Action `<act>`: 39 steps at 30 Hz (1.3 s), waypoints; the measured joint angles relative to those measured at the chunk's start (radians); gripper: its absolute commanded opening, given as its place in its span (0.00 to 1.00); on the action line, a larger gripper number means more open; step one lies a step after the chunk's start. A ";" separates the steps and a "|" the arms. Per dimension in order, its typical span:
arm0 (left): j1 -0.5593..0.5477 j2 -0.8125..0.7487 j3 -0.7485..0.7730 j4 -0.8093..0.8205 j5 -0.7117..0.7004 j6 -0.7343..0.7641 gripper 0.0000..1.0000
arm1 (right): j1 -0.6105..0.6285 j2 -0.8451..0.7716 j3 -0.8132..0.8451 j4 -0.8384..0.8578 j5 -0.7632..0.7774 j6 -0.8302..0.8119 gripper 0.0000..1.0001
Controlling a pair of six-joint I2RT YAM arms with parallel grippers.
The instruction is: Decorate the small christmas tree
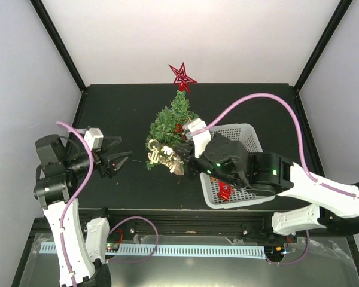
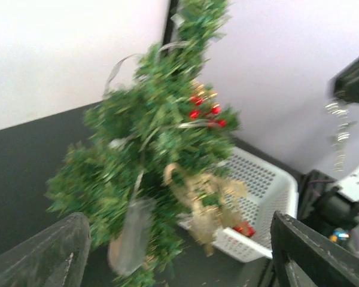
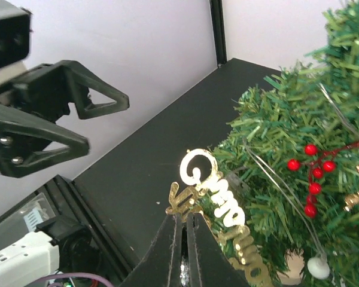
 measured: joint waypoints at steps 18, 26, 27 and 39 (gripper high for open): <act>-0.084 -0.084 -0.173 0.325 0.290 -0.323 0.73 | 0.002 0.304 0.254 0.056 -0.053 -0.040 0.01; -0.084 -0.124 -0.270 0.599 0.303 -0.570 0.68 | 0.002 0.367 0.300 0.078 -0.102 -0.016 0.01; -0.084 -0.126 -0.270 0.614 0.306 -0.580 0.64 | 0.002 0.368 0.304 0.081 -0.106 -0.013 0.01; -0.084 -0.129 -0.270 0.661 0.314 -0.619 0.44 | 0.002 0.417 0.368 0.100 -0.130 0.003 0.01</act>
